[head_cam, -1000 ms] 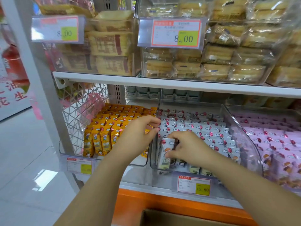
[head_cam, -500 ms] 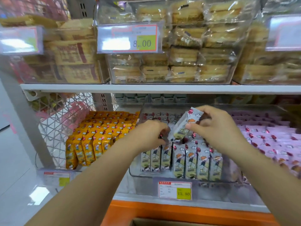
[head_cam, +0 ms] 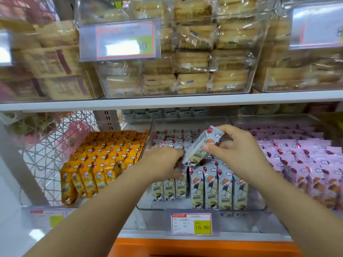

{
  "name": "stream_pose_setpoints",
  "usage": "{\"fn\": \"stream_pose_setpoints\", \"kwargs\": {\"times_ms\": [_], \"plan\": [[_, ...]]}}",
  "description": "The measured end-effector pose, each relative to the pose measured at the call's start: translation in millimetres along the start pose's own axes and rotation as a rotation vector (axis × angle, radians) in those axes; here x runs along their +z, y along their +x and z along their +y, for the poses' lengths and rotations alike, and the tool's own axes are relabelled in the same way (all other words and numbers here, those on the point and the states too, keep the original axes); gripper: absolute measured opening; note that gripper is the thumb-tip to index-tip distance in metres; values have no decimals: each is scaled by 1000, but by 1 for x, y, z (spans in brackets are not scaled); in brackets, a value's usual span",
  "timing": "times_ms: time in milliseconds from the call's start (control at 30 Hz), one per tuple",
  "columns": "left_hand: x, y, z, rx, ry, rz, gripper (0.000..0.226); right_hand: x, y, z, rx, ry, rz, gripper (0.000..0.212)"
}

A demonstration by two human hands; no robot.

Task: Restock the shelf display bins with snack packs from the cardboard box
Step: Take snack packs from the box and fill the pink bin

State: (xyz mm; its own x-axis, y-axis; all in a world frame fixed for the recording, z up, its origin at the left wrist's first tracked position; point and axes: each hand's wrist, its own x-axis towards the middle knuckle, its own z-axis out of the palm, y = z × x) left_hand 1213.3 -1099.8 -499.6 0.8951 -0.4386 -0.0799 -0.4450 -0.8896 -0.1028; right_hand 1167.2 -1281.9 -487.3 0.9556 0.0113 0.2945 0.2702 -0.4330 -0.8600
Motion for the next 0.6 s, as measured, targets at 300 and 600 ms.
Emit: {"fn": "stream_pose_setpoints", "kwargs": {"times_ms": [300, 600], "plan": [[4, -4, -4, -8, 110, -43, 39, 9, 7, 8, 55, 55, 66, 20], [3, -10, -7, -10, 138, -70, 52, 22, 21, 16, 157, 54, 156, 11]]}}
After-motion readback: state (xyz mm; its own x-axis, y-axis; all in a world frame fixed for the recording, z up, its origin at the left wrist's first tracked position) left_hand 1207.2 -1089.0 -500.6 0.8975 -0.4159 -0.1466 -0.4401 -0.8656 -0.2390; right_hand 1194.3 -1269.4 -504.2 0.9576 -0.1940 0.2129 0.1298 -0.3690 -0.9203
